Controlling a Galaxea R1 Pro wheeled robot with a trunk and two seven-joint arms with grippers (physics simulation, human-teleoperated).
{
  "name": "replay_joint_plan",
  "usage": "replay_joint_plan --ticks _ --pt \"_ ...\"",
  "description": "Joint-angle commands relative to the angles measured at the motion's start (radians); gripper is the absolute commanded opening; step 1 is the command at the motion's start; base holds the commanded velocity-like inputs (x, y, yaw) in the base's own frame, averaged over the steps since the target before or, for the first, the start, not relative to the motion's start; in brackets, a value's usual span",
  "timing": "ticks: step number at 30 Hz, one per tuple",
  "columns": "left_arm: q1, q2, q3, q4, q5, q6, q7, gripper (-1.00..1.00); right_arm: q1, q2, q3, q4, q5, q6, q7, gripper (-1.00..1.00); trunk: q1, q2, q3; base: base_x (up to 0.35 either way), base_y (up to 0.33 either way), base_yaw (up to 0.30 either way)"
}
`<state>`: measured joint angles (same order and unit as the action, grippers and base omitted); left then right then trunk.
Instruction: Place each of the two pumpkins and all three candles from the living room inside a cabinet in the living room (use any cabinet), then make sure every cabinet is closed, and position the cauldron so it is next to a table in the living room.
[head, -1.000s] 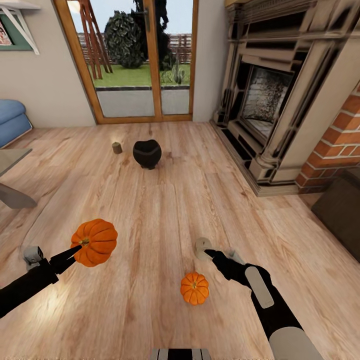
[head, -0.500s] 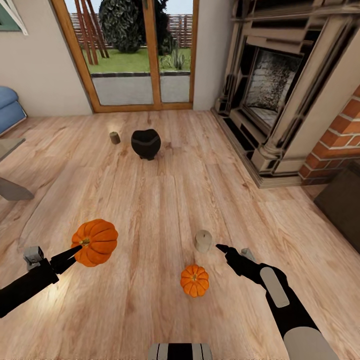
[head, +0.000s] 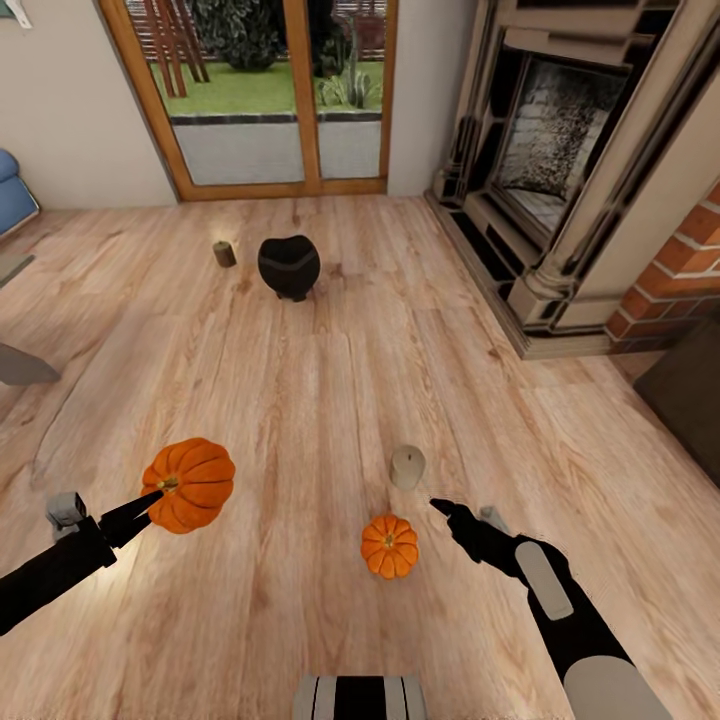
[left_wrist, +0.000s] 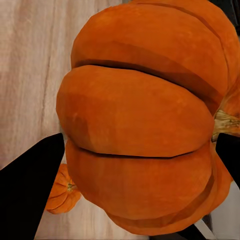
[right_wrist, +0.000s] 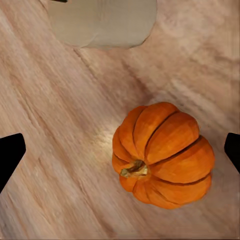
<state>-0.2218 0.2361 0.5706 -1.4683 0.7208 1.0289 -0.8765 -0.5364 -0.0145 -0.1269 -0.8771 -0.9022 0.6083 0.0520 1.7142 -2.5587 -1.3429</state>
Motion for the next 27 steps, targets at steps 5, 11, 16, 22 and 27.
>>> replay_joint_plan --ticks 5,11,16,22,27 --pt "-0.001 0.000 0.001 0.000 -0.001 0.003 -0.004 -1.00 -0.001 0.002 0.001 0.038 0.004 -0.049 0.008 1.00 0.002 -0.001 -0.020 0.000 0.000 0.000" --pt "-0.001 0.000 0.000 -0.001 0.000 0.004 -0.004 -1.00 -0.001 0.005 0.018 0.042 0.006 -0.087 0.014 1.00 0.005 -0.003 -0.043 0.000 0.000 0.000" --pt "-0.001 -0.001 -0.002 -0.001 0.000 0.006 -0.005 -1.00 -0.001 0.002 0.100 0.043 0.005 -0.164 0.017 1.00 0.007 -0.004 -0.063 0.000 0.000 0.000" --pt "-0.001 -0.003 -0.006 -0.003 0.000 0.006 -0.008 -1.00 -0.001 -0.004 0.131 0.043 0.003 -0.207 0.107 1.00 0.010 -0.005 -0.086 0.000 0.000 0.000" --pt "-0.001 -0.003 -0.009 -0.003 0.000 0.006 -0.010 -1.00 -0.001 -0.005 0.125 0.044 -0.001 -0.212 0.122 1.00 0.012 -0.007 -0.105 0.000 0.000 0.000"
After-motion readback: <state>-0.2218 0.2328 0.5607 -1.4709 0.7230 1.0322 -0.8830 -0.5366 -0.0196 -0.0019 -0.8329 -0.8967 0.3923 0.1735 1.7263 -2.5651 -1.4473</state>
